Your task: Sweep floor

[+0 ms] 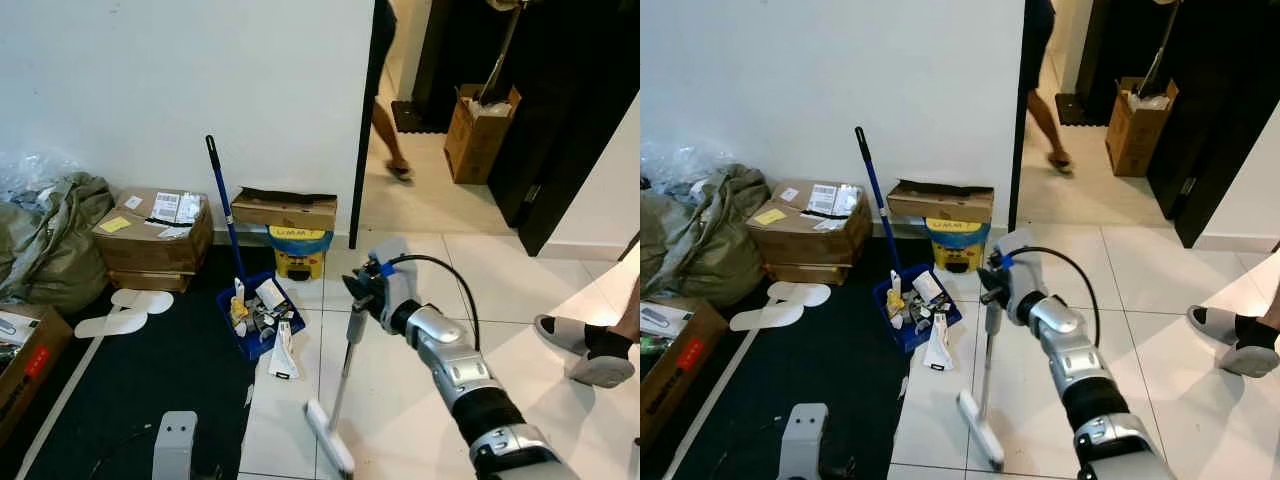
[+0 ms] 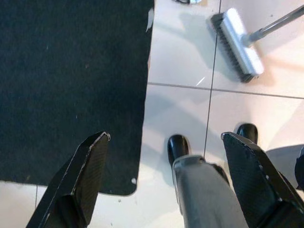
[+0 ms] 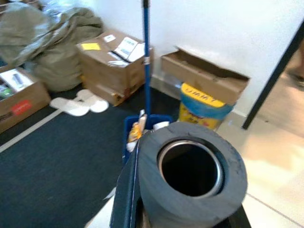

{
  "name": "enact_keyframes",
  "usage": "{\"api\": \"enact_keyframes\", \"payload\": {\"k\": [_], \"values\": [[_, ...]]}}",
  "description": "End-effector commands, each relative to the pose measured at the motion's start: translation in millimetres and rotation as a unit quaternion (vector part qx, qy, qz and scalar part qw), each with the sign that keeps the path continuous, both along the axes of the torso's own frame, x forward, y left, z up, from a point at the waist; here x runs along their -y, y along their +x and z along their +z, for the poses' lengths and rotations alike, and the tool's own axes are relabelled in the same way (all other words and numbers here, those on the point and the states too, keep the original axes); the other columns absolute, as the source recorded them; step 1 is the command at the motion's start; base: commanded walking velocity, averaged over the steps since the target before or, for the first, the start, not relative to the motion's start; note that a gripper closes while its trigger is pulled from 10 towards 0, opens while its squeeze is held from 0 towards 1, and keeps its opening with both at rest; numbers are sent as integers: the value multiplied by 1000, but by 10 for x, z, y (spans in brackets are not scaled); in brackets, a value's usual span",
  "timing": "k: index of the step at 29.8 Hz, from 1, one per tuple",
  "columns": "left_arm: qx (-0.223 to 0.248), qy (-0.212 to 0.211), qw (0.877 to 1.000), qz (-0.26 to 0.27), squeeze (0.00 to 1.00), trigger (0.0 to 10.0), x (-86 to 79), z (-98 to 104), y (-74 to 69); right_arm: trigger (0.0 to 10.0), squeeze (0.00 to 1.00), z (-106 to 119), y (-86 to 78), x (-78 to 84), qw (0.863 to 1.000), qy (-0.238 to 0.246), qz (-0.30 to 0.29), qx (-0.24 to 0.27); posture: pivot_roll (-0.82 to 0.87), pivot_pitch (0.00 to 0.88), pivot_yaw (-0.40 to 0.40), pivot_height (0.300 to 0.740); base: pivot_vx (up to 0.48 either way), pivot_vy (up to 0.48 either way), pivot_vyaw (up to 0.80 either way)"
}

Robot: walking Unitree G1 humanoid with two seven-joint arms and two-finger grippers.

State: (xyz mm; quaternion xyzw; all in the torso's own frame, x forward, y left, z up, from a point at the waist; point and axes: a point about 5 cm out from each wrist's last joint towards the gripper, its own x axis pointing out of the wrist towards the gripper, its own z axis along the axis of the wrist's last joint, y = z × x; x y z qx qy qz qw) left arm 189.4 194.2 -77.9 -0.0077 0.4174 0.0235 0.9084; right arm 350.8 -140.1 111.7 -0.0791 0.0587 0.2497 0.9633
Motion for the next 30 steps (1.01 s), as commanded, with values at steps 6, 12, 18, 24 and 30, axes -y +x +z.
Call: {"api": "enact_keyframes", "payload": {"k": [6,12,18,24,30], "values": [[-1,3,1000,-6,0,10000,-29,23,43,10000,0,170,36,-69,1000,12,6,26,-129,0,31,740,360,0,0],[-2,4,1000,-10,0,10000,-26,24,48,10000,0,164,24,-121,999,16,13,25,-132,0,42,740,358,0,0],[-3,4,1000,-13,0,10000,-24,23,47,10000,0,192,46,-91,1000,4,16,25,-133,0,44,740,357,0,0],[-2,3,1000,-13,0,10000,-20,28,58,10000,0,166,105,105,997,-60,-40,4,-133,0,44,740,363,0,0],[-2,3,1000,-13,0,10000,-19,28,59,10000,0,147,130,264,993,-94,-73,-10,-137,0,45,740,360,0,0]]}}
